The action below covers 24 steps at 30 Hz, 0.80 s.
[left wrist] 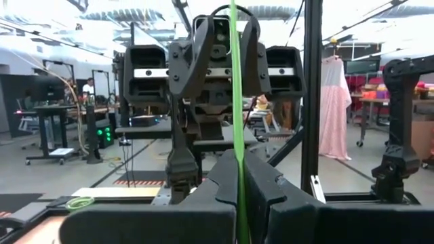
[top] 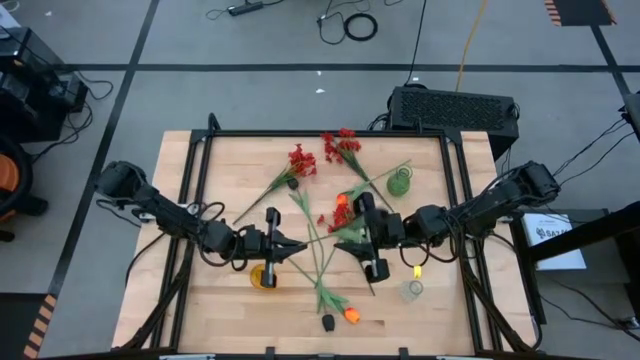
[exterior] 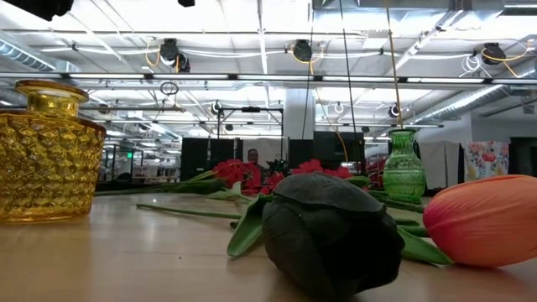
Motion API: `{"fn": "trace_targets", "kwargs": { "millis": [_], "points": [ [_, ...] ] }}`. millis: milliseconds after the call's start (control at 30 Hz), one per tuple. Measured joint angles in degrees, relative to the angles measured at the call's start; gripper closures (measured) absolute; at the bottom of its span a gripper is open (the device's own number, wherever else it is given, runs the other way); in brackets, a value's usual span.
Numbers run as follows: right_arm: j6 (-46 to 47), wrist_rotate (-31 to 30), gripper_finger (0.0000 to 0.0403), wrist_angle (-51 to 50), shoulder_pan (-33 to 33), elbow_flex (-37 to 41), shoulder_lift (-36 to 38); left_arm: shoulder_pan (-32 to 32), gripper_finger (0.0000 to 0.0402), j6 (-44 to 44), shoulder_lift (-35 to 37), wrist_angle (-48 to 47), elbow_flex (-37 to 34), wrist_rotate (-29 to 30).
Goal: Sort flowers into vase by color
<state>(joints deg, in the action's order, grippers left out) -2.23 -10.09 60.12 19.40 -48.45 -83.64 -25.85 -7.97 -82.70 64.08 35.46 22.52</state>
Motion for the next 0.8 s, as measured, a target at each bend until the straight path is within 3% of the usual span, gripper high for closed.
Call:
{"fn": "trace_targets", "kwargs": {
  "millis": [533,800],
  "points": [
    [-2.2,0.0,0.0352,-0.1,0.2,0.0,0.0,1.5,0.0399,1.6,-1.4,1.1,0.0,-0.2],
    [-3.0,-0.1,0.0373,-0.2,0.2,0.0,0.0,1.3,0.0399,1.6,-1.4,1.2,0.0,-0.2]
  ]
}}
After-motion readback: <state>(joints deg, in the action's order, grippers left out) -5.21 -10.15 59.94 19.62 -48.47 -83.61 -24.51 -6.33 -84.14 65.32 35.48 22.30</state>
